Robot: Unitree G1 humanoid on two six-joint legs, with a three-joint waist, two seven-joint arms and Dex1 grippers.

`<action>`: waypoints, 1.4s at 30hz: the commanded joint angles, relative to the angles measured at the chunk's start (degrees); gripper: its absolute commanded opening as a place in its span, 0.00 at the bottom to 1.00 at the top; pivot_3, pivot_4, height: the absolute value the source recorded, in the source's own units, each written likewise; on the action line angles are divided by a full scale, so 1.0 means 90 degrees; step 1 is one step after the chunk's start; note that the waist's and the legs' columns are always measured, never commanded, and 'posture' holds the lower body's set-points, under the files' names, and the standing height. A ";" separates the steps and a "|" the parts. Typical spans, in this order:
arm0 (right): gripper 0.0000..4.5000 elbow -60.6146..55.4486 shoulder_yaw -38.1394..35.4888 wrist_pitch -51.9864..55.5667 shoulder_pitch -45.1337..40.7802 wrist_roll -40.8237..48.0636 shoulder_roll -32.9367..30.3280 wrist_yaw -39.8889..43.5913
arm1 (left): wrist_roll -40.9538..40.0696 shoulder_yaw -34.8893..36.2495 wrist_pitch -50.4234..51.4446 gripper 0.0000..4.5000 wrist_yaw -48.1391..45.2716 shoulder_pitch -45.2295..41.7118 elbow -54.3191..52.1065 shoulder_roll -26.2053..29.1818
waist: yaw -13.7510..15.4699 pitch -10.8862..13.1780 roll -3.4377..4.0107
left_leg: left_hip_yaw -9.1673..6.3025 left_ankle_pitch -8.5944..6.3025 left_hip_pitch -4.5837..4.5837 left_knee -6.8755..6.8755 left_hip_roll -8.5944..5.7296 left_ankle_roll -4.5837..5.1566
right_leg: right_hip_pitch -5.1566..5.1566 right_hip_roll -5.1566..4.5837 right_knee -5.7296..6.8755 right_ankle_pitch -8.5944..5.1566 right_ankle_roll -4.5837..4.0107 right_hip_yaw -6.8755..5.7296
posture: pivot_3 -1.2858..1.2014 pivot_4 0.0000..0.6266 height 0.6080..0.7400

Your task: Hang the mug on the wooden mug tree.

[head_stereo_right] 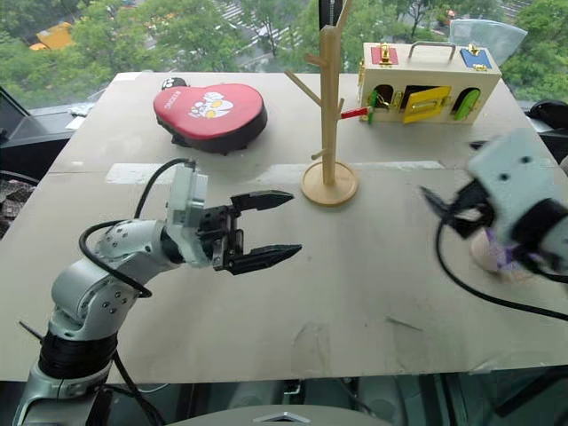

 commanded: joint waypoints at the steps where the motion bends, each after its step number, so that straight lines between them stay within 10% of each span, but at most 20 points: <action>1: 1.00 -0.0286 -0.1210 0.1172 0.0315 0.0220 -0.0417 0.0499 | 0.0132 -0.0234 -0.0223 1.00 -0.0309 -0.0197 0.0153 -0.0150 | -0.0001 0.0000 -0.0002 | -0.0001 0.0000 0.0000 0.0000 0.0002 0.0001 | 0.0000 0.0002 -0.0001 0.0000 0.0000 0.0002 | 0.52 0.24 0.93; 10: 1.00 0.0003 -0.2266 0.2590 0.1067 0.0511 -0.0697 0.0937 | 0.0417 -0.0510 -0.0537 1.00 -0.0979 -0.0287 0.0504 -0.0235 | -0.0007 0.0000 -0.0005 | 0.0004 -0.0007 0.0001 0.0005 0.0002 0.0011 | 0.0000 -0.0001 0.0000 0.0000 0.0001 0.0025 | 0.52 0.24 0.93; 21: 1.00 0.0572 -0.1383 0.2272 0.1768 0.0091 -0.0499 0.0601 | 0.0536 -0.0364 -0.0572 1.00 -0.0774 -0.0221 0.0526 -0.0426 | -0.0013 -0.0001 -0.0009 | 0.0005 -0.0006 -0.0001 0.0009 0.0000 0.0012 | 0.0000 0.0003 0.0001 0.0000 0.0004 0.0029 | 0.52 0.24 0.93; 32: 0.01 0.0338 -0.1569 0.1670 0.2083 0.0132 -0.0509 0.0938 | 0.0441 -0.0184 -0.0598 1.00 -0.0698 0.0254 0.0276 -0.0282 | -0.0011 0.0000 -0.0011 | 0.0003 -0.0006 -0.0001 0.0009 0.0000 0.0011 | 0.0001 0.0004 0.0001 -0.0002 0.0008 0.0031 | 0.52 0.24 0.93; 42: 0.01 0.1024 -0.2583 0.0964 0.1193 0.0288 0.0240 0.1087 | 0.0656 -0.0265 -0.0844 1.00 -0.0708 0.0271 0.0347 -0.0307 | -0.0009 0.0001 -0.0014 | 0.0005 -0.0006 0.0000 0.0011 -0.0001 0.0011 | 0.0003 0.0006 0.0001 -0.0002 0.0009 0.0031 | 0.52 0.24 0.93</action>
